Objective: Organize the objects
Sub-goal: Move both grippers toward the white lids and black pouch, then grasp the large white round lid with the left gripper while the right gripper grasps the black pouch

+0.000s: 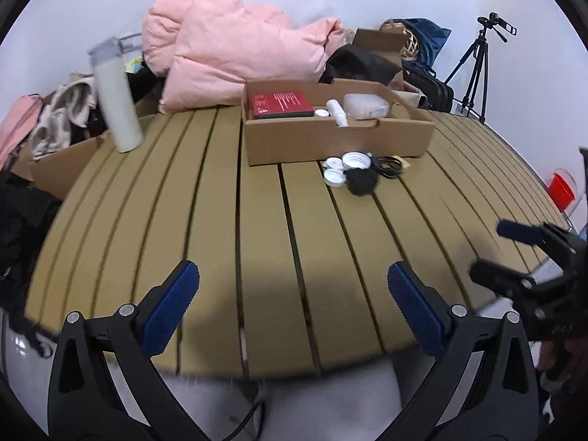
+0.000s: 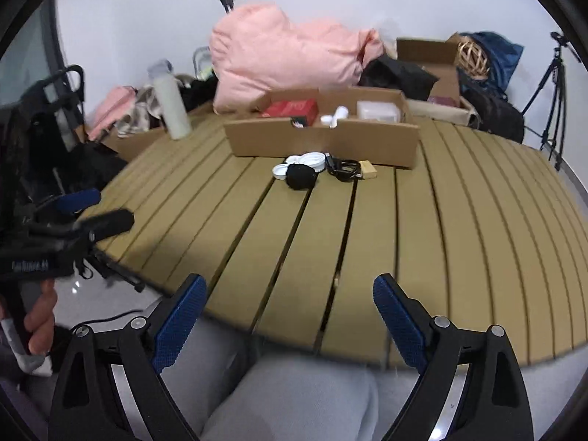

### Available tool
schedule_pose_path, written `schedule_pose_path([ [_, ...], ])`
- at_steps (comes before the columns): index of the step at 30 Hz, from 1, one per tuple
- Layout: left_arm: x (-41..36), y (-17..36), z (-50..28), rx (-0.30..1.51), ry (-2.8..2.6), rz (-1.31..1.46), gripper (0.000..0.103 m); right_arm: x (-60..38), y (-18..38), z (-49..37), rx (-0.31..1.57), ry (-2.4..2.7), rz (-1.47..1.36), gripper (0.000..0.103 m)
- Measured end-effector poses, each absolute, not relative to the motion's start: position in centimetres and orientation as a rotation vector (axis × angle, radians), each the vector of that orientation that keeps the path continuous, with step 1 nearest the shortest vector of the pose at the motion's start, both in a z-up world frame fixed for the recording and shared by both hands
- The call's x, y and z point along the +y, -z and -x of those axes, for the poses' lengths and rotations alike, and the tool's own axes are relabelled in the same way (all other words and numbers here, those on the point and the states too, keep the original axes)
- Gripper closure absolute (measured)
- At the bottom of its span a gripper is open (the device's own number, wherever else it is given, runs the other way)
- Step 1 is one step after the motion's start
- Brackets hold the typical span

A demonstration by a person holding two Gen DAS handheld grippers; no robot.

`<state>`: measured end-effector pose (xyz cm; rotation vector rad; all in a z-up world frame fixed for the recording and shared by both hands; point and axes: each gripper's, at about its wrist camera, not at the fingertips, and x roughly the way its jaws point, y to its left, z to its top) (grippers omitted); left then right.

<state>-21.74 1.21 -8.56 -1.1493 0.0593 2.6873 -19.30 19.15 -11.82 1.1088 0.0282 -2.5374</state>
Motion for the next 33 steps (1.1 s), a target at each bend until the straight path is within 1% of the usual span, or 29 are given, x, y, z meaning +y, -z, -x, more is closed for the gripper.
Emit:
schedule_pose_path([
  [2, 1.3, 9.6, 24.0, 0.026, -2.672, 1.141, 0.003, 18.2, 12.8, 22.3, 0.044, 2.544, -1.124, 0.009],
  [6, 2.4, 11.7, 28.4, 0.103, -2.659, 1.166, 0.003, 16.3, 15.1, 29.1, 0.013, 2.512, -1.191, 0.024],
  [8, 3.0, 12.5, 30.0, 0.145, -2.642, 1.178, 0.003, 15.5, 15.9, 31.5, -0.003, 2.488, -1.229, 0.028],
  [10, 3.5, 12.8, 31.2, 0.139, -2.609, 1.183, 0.003, 14.8, 16.5, 33.5, 0.001, 2.478, -1.246, 0.029],
  [11, 3.9, 12.9, 31.8, 0.133, -2.591, 1.181, 0.003, 14.5, 16.9, 34.2, 0.015, 2.474, -1.246, 0.047],
  [12, 4.4, 12.9, 32.5, 0.122, -2.561, 1.172, 0.003, 14.6, 17.2, 34.7, 0.014, 2.467, -1.259, 0.066],
  [14, 5.0, 13.1, 33.7, 0.098, -2.535, 1.171, 0.003, 15.8, 17.3, 34.9, -0.085, 2.450, -1.260, 0.068],
  [15, 5.4, 13.3, 34.3, 0.105, -2.542, 1.177, 0.007, 16.7, 17.1, 34.8, -0.122, 2.445, -1.261, 0.068],
  [16, 5.7, 13.5, 34.9, 0.108, -2.538, 1.181, 0.017, 17.4, 16.8, 34.6, -0.115, 2.470, -1.261, 0.068],
  [18, 6.6, 14.1, 36.0, 0.114, -2.501, 1.213, 0.031, 19.1, 15.9, 33.7, -0.123, 2.495, -1.246, 0.068],
  [20, 7.8, 14.8, 36.7, 0.142, -2.460, 1.242, 0.037, 21.1, 15.0, 32.6, -0.182, 2.505, -1.232, 0.067],
  [24, 9.8, 15.4, 36.3, 0.278, -2.477, 1.208, 0.078, 23.3, 14.0, 31.5, -0.227, 2.525, -1.225, 0.067],
  [28, 9.4, 14.0, 34.7, 0.182, -2.443, 1.227, 0.078, 23.8, 13.3, 30.6, -0.234, 2.532, -1.225, 0.067],
  [31, 8.0, 10.1, 30.6, 0.105, -2.488, 1.157, 0.078, 23.8, 11.6, 28.8, -0.208, 2.531, -1.176, 0.067],
  [33, 6.4, 7.7, 27.7, 0.030, -2.506, 1.124, 0.078, 23.8, 10.7, 26.9, -0.140, 2.537, -1.146, 0.067],
])
